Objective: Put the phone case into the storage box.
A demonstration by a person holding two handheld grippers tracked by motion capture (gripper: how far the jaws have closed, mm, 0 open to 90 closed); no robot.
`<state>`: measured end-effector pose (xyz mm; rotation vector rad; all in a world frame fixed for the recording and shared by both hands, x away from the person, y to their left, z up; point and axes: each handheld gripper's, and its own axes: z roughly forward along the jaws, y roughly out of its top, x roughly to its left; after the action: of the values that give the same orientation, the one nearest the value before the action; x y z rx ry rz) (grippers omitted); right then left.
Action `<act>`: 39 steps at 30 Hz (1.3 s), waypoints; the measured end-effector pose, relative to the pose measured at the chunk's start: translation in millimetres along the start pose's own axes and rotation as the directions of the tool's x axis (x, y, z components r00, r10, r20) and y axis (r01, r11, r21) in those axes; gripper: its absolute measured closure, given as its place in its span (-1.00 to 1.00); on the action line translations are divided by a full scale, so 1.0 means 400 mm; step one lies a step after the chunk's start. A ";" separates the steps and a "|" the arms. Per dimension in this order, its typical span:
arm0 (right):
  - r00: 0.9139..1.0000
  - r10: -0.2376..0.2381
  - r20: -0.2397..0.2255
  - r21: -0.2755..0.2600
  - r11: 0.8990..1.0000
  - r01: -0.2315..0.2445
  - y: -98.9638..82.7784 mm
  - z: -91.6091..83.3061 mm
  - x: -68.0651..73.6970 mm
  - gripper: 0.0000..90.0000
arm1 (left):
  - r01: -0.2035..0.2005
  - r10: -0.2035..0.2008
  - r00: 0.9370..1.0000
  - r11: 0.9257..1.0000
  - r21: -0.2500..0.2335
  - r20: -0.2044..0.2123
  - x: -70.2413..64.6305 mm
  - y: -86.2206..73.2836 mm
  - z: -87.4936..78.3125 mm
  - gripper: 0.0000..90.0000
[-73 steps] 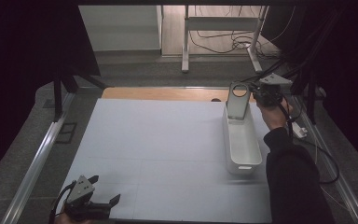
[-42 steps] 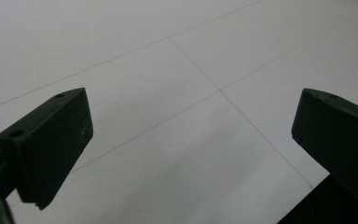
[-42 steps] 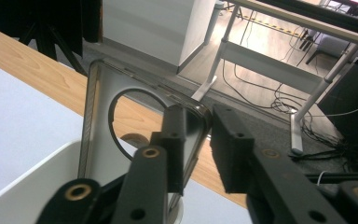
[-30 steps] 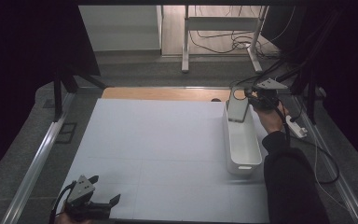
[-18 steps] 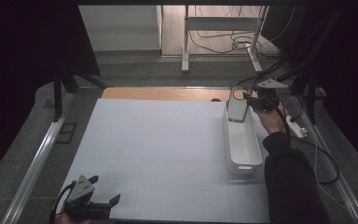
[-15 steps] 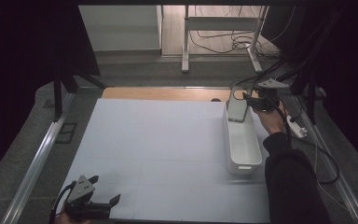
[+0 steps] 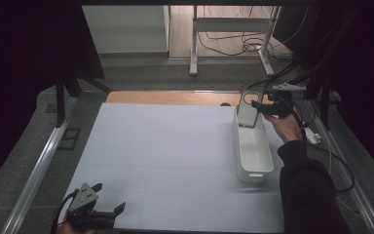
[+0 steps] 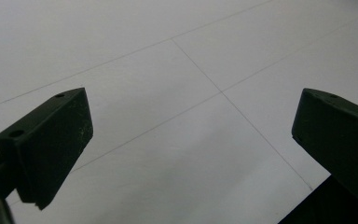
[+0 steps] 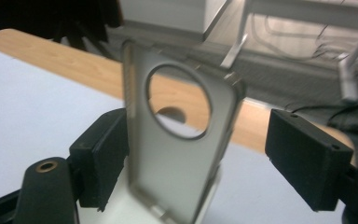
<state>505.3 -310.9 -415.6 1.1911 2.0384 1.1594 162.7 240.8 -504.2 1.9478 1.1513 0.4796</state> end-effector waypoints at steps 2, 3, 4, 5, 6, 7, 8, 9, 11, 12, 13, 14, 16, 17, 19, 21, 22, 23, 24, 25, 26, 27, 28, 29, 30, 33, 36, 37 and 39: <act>1.000 0.008 -0.029 0.022 1.000 -0.007 -0.001 -0.004 0.004 -0.53 | 0.008 -0.008 1.000 1.000 -0.005 -0.001 0.002 -0.001 -0.001 -1.00; 0.999 0.013 -0.042 0.038 0.999 -0.012 -0.002 -0.006 0.007 -0.55 | 0.009 -0.009 1.000 1.000 -0.006 -0.001 0.002 -0.001 -0.002 -1.00; 0.998 0.017 -0.054 0.043 0.999 -0.014 -0.003 -0.008 0.011 -0.56 | 0.009 -0.009 1.000 1.000 -0.006 -0.006 0.001 -0.001 -0.002 -1.00; 0.998 0.019 -0.064 0.046 0.999 -0.016 -0.004 -0.011 0.015 -0.57 | 0.009 -0.009 1.000 1.000 -0.007 -0.010 0.001 -0.001 -0.003 -1.00; 0.997 0.019 -0.072 0.049 0.999 -0.015 -0.004 -0.014 0.018 -0.59 | 0.011 -0.011 1.000 1.000 -0.010 -0.010 0.001 -0.001 -0.003 -1.00; 0.997 0.019 -0.072 0.049 0.999 -0.015 -0.004 -0.014 0.018 -0.59 | 0.011 -0.011 1.000 1.000 -0.010 -0.010 0.001 -0.001 -0.003 -1.00; 0.997 0.021 -0.077 0.054 0.998 -0.017 -0.005 -0.017 0.022 -0.62 | 0.011 -0.011 1.000 1.000 -0.008 -0.014 0.002 -0.001 -0.004 -1.00; 0.996 0.024 -0.081 0.059 0.998 -0.019 -0.007 -0.020 0.025 -0.63 | 0.010 -0.010 1.000 1.000 -0.006 -0.020 0.002 -0.001 -0.005 -1.00; 0.996 0.031 -0.087 0.063 0.998 -0.025 -0.009 -0.028 0.029 -0.64 | 0.014 -0.014 1.000 1.000 -0.001 -0.025 0.004 -0.002 -0.005 -1.00; 0.995 0.034 -0.096 0.065 0.997 -0.028 -0.011 -0.033 0.030 -0.64 | 0.014 -0.014 1.000 1.000 0.000 -0.023 0.004 -0.002 -0.005 -1.00; 0.994 0.032 -0.102 0.066 0.997 -0.026 -0.013 -0.037 0.030 -0.64 | 0.013 -0.013 1.000 1.000 0.003 -0.022 0.003 -0.001 -0.004 -1.00; 0.994 0.034 -0.099 0.065 0.997 -0.027 -0.016 -0.042 0.032 -0.64 | 0.007 -0.007 1.000 1.000 0.005 -0.024 0.002 -0.001 -0.003 -1.00; 0.994 0.034 -0.103 0.066 0.997 -0.027 -0.021 -0.049 0.033 -0.68 | 0.004 -0.003 1.000 1.000 0.008 -0.021 0.001 -0.001 -0.003 -1.00; 0.994 0.034 -0.108 0.071 0.997 -0.026 -0.023 -0.053 0.034 -0.71 | 0.003 -0.003 1.000 1.000 0.008 -0.021 0.000 -0.001 -0.003 -1.00; 0.994 0.031 -0.104 0.081 0.996 -0.023 -0.026 -0.061 0.038 -0.75 | 0.005 -0.005 1.000 1.000 0.007 -0.019 0.001 -0.001 -0.003 -1.00; 0.994 0.032 -0.102 0.078 0.997 -0.024 -0.031 -0.070 0.044 -0.79 | 0.010 -0.010 1.000 1.000 0.012 -0.018 0.002 -0.001 -0.003 -1.00; 0.994 0.032 -0.102 0.081 0.996 -0.023 -0.033 -0.074 0.047 -0.80 | 0.011 -0.011 1.000 1.000 0.016 -0.020 0.001 0.000 -0.002 -1.00; 0.994 0.032 -0.102 0.081 0.996 -0.023 -0.033 -0.074 0.047 -0.80 | 0.011 -0.011 1.000 1.000 0.016 -0.020 0.001 0.000 -0.002 -1.00; 0.993 0.035 -0.112 0.097 0.995 -0.024 -0.040 -0.084 0.055 -0.84 | 0.010 -0.009 1.000 1.000 0.018 -0.022 0.001 0.000 -0.001 -1.00; 0.993 0.035 -0.112 0.097 0.995 -0.024 -0.040 -0.084 0.055 -0.84 | 0.010 -0.009 1.000 1.000 0.018 -0.022 0.001 0.000 -0.001 -1.00; 0.993 0.037 -0.114 0.099 0.995 -0.025 -0.042 -0.087 0.058 -0.85 | 0.014 -0.014 1.000 1.000 0.021 -0.018 0.001 0.001 -0.001 -1.00; 0.993 0.033 -0.114 0.098 0.995 -0.021 -0.046 -0.096 0.065 -0.86 | 0.016 -0.016 1.000 1.000 0.021 -0.017 0.001 0.001 -0.001 -1.00; 0.993 0.027 -0.114 0.096 0.995 -0.016 -0.049 -0.101 0.070 -0.87 | 0.018 -0.017 1.000 1.000 0.020 -0.016 0.002 0.001 -0.001 -1.00; 0.993 0.024 -0.115 0.098 0.995 -0.013 -0.051 -0.107 0.076 -0.88 | 0.017 -0.017 1.000 1.000 0.018 -0.014 0.002 0.000 -0.002 -1.00; 0.993 0.017 -0.120 0.092 0.996 -0.006 -0.055 -0.114 0.081 -0.90 | 0.017 -0.017 1.000 1.000 0.017 -0.014 0.003 0.000 -0.002 -1.00; 0.992 0.021 -0.121 0.086 0.996 -0.010 -0.069 -0.126 0.091 -0.92 | 0.017 -0.017 1.000 1.000 0.017 -0.009 0.003 0.000 -0.001 -1.00; 0.993 0.021 -0.114 0.094 0.995 -0.011 -0.082 -0.136 0.098 -0.95 | 0.012 -0.012 1.000 1.000 0.018 -0.006 0.003 0.000 0.000 -1.00; 0.993 0.021 -0.116 0.101 0.995 -0.010 -0.085 -0.140 0.101 -0.97 | 0.012 -0.012 1.000 1.000 0.017 -0.005 0.003 0.000 -0.001 -1.00; 0.993 0.017 -0.114 0.106 0.994 -0.005 -0.091 -0.149 0.110 -0.99 | 0.012 -0.012 1.000 1.000 0.017 -0.004 0.003 0.000 -0.001 -1.00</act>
<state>422.7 -306.6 -416.9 1.2121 2.2064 1.1626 163.1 242.0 -504.1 1.9537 1.1722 0.4685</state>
